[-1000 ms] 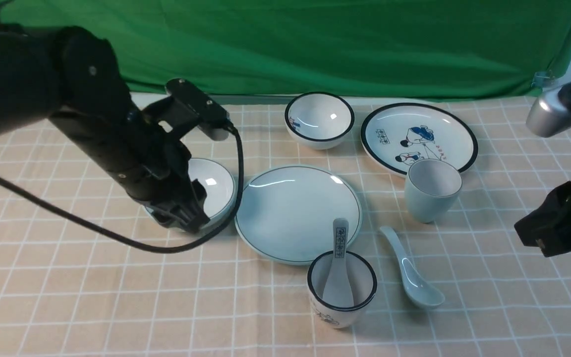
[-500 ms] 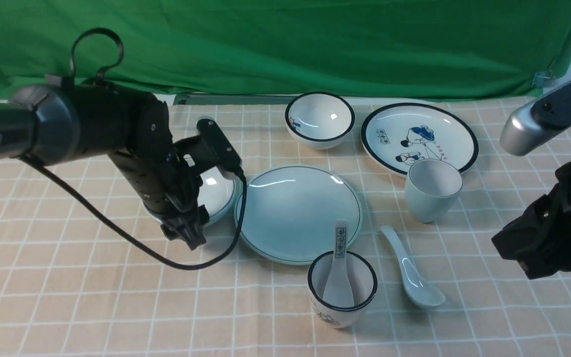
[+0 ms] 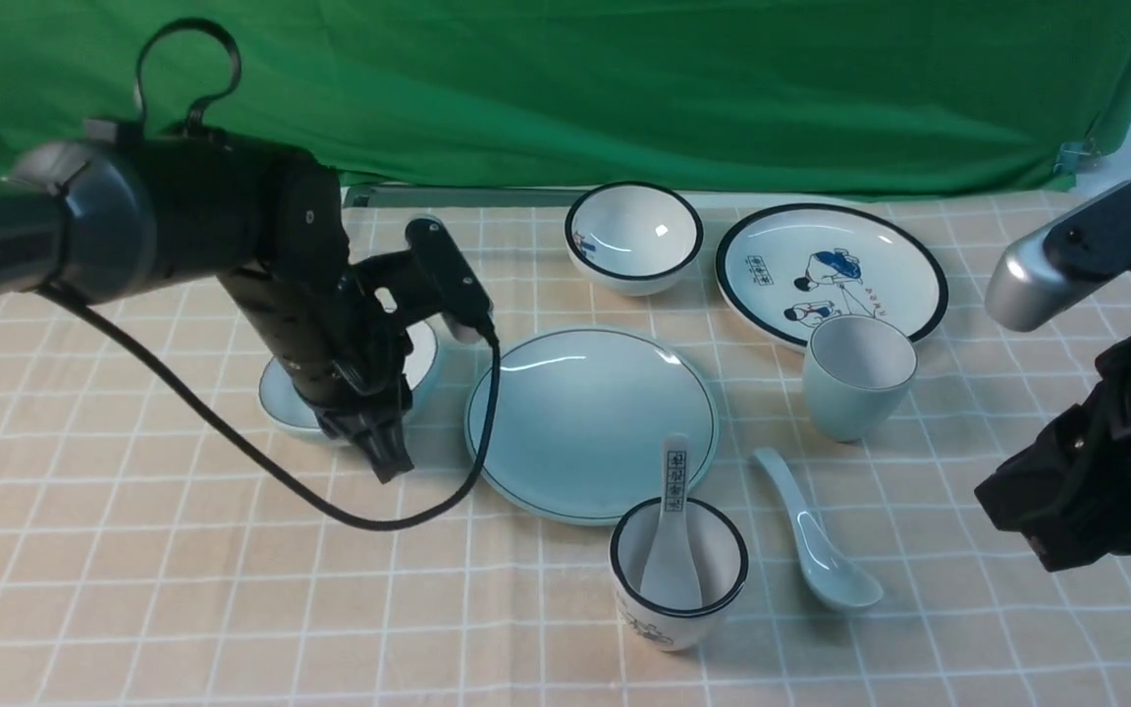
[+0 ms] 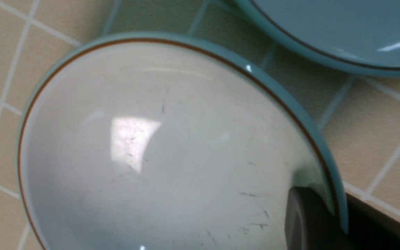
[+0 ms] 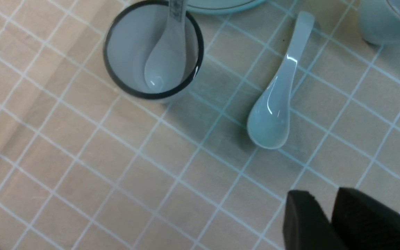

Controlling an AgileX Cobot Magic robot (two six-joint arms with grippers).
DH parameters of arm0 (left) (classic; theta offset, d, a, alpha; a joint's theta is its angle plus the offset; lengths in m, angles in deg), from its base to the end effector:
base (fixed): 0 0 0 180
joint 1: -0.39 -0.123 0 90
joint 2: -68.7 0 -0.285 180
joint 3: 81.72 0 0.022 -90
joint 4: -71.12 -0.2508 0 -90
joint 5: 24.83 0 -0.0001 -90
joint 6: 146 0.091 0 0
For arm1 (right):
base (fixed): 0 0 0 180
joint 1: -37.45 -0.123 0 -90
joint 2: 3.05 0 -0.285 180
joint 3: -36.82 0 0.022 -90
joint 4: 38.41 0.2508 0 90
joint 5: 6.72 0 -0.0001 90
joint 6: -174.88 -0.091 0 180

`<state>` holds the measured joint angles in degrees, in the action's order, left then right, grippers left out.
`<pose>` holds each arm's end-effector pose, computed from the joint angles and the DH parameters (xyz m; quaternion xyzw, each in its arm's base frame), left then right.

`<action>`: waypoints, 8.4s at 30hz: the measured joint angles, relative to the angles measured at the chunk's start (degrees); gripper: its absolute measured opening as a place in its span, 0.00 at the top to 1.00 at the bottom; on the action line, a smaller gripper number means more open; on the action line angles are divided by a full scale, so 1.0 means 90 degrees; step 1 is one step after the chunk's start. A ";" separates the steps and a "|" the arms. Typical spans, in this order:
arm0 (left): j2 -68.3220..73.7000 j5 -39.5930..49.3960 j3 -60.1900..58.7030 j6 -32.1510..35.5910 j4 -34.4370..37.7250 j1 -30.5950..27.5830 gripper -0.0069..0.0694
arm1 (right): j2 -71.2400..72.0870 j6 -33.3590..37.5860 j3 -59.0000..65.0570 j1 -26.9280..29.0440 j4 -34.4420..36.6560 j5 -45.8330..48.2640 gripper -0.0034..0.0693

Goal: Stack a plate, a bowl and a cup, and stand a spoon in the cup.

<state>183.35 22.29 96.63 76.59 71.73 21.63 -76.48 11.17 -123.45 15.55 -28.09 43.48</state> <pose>0.3533 -0.1381 0.2034 0.5206 0.8415 0.0224 0.1425 0.2038 0.0954 0.3324 -0.2782 0.9042 0.0989 0.3086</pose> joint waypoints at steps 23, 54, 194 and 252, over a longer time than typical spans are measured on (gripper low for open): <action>0.0429 -0.1066 0.0264 0.0510 0.0223 0.1789 0.87 | 0.0688 0.0000 0.0000 0.0000 -0.0092 -0.0065 0.73; -0.0787 -0.0561 0.0264 -0.1370 -0.0241 0.1789 0.36 | -0.0830 -0.0192 -0.0740 0.0000 -0.0243 -0.0155 0.45; -0.9111 -0.1853 -0.4501 -0.3036 0.0601 0.1796 0.91 | -0.3420 -0.1678 0.0236 -0.1831 -0.0531 -1.0329 0.71; -1.1112 -0.4479 -0.7279 -0.3018 0.0720 0.1796 0.91 | 0.1980 -0.2853 0.2275 -0.1654 -0.0848 -0.2786 0.92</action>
<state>83.34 -18.02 31.12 49.42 78.21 37.80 -58.66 -14.51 -102.98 0.66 -35.72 18.41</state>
